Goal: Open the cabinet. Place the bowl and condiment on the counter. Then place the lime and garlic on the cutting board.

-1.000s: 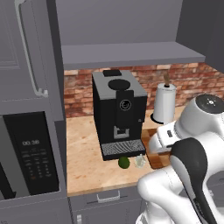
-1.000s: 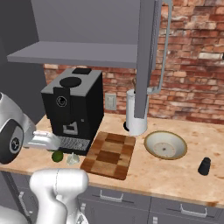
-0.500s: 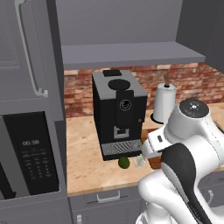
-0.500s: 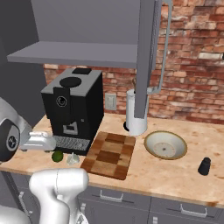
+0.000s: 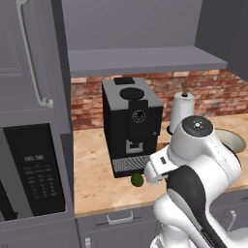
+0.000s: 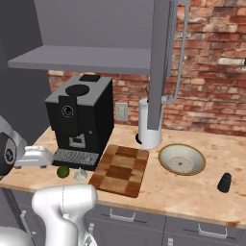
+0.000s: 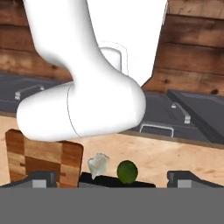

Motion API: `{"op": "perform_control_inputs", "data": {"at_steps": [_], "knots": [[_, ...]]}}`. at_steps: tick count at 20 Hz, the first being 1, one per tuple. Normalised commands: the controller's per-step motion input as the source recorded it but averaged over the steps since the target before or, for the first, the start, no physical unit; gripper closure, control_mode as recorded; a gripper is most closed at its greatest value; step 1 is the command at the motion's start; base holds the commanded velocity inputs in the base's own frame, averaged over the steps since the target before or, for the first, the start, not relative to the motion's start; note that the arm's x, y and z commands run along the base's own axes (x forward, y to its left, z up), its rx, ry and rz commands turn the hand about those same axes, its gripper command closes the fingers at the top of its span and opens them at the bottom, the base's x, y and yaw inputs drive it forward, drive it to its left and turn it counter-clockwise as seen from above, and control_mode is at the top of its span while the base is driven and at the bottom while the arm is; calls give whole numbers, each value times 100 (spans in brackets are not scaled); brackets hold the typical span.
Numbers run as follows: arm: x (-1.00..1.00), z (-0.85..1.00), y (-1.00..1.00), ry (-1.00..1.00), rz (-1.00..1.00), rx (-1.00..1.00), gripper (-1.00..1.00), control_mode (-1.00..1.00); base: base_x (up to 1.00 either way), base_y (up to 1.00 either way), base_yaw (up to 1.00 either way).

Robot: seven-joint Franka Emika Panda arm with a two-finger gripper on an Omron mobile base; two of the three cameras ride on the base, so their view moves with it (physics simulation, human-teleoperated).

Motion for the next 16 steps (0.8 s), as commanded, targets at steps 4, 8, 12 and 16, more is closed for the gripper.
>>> {"op": "perform_control_inputs", "data": {"at_steps": [4,8,12,16], "knots": [[14,-25,15,0,4,0,-100,-100,0,0,0],[18,-18,1,0,2,0,-100,-100,0,0,0],[18,-12,0,0,0,0,-100,-100,0,0,0],[7,-12,0,0,0,0,-100,-100,0,0,0]]}}
